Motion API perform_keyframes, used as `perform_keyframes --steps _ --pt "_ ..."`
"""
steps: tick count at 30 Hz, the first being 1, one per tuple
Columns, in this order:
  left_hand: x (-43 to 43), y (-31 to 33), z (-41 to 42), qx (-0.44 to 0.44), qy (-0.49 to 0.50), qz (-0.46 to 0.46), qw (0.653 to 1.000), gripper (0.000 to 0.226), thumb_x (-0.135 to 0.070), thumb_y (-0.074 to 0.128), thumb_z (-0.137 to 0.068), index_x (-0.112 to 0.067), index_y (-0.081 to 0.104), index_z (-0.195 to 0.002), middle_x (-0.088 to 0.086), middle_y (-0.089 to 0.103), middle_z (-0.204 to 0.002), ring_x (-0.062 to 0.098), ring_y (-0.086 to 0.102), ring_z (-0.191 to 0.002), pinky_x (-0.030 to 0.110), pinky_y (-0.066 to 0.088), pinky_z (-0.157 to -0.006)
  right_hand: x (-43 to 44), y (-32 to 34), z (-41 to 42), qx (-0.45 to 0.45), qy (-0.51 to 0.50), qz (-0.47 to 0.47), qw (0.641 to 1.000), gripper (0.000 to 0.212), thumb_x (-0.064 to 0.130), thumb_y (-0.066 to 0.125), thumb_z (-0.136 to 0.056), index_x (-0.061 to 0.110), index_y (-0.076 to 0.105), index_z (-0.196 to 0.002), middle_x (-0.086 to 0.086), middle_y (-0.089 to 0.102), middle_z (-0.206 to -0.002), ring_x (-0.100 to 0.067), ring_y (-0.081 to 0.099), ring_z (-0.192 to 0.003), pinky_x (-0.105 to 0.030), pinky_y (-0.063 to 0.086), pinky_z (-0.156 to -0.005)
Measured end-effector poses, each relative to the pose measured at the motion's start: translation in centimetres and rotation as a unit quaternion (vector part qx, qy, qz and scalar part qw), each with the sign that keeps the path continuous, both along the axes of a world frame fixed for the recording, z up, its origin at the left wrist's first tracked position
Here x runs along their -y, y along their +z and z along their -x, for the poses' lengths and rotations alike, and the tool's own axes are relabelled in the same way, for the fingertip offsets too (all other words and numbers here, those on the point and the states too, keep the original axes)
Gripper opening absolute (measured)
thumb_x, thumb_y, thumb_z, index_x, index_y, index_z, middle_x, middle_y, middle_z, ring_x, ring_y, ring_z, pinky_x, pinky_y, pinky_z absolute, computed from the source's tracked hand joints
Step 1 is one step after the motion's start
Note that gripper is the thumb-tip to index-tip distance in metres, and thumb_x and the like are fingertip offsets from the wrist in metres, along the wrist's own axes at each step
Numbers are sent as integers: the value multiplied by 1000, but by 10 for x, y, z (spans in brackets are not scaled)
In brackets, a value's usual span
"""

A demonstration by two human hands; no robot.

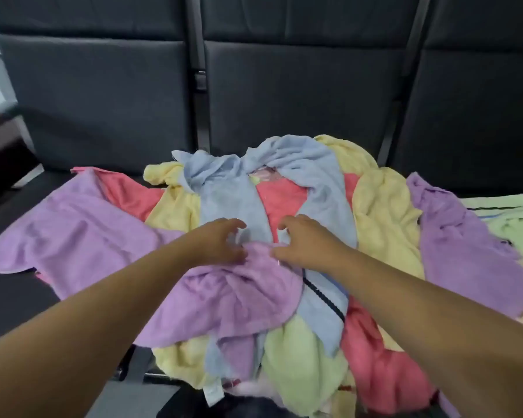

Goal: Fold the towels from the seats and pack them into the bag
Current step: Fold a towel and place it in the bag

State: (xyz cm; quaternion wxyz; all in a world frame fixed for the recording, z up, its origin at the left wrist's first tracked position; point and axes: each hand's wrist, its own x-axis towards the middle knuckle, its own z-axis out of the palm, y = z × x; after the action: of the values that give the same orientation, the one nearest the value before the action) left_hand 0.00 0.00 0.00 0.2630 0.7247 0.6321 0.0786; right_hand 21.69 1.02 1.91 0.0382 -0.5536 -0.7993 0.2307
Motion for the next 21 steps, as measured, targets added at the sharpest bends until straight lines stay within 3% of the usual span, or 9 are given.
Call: perform_keyframes --steps 2,4,5,8,11,13,15,17,21 --pt "5 -10 -2 -20 -15 -39 999 41 -33 71 -91 -21 64 -129 4 58 -122 20 58 -110 22 39 -91 4 -10 2 25 4 -38 999 46 52 72 -82 20 61 -113 -4 50 -113 -28 54 -110 -41 46 -96" --pt "11 -18 -1 -19 -19 -69 997 25 -27 71 -92 -13 72 -112 6 63 -106 20 58 -96 22 38 -78 10 -16 3 18 0 -59 998 30 57 72 -80 31 57 -84 1 49 -102 -25 54 -105 -38 44 -87" --pt "14 -19 -1 -12 -20 -75 997 20 -25 70 -92 -11 72 -105 6 66 -99 19 57 -90 23 37 -72 13 -18 3 10 0 -66 998 34 58 73 -80 33 51 -73 3 49 -96 -23 53 -100 -36 41 -82" --pt "32 -8 -2 -1 -4 -113 994 12 -23 69 -92 -12 68 -95 2 67 -90 17 55 -77 21 36 -60 35 -13 1 9 -5 -96 995 33 42 74 -83 28 48 -69 4 48 -88 -21 47 -90 -34 34 -77" --pt "58 15 -2 14 9 -164 986 10 -23 66 -93 -17 57 -90 -2 62 -84 17 53 -72 21 38 -59 59 5 -3 -153 -37 -87 984 35 18 76 -83 24 47 -65 7 51 -70 -16 50 -73 -33 40 -67" --pt "76 39 -1 13 2 -191 982 16 -17 64 -92 -21 50 -84 -9 56 -76 17 49 -73 18 35 -60 78 32 -6 -245 -58 -79 964 36 9 76 -83 18 46 -65 7 49 -63 -2 46 -58 -20 37 -55" --pt "93 68 -1 28 0 -208 978 26 -14 65 -91 -26 45 -78 -12 51 -72 14 45 -70 17 33 -59 98 65 -9 -319 -72 -76 942 35 4 76 -82 14 47 -66 7 45 -60 2 43 -49 -13 33 -49" --pt "108 102 -3 48 0 -219 975 27 -13 67 -90 -28 47 -79 -11 53 -75 12 46 -71 15 35 -63 115 97 -12 -417 -103 -54 902 28 -2 75 -81 13 53 -70 4 52 -62 -1 49 -56 -16 41 -59" --pt "142 165 -15 146 -21 -212 966 15 -18 72 -91 -24 68 -104 -7 70 -89 8 61 -75 22 47 -70 144 151 -29 -533 -145 -30 833 17 -9 70 -82 8 68 -86 -5 69 -71 -16 66 -68 -36 52 -73"
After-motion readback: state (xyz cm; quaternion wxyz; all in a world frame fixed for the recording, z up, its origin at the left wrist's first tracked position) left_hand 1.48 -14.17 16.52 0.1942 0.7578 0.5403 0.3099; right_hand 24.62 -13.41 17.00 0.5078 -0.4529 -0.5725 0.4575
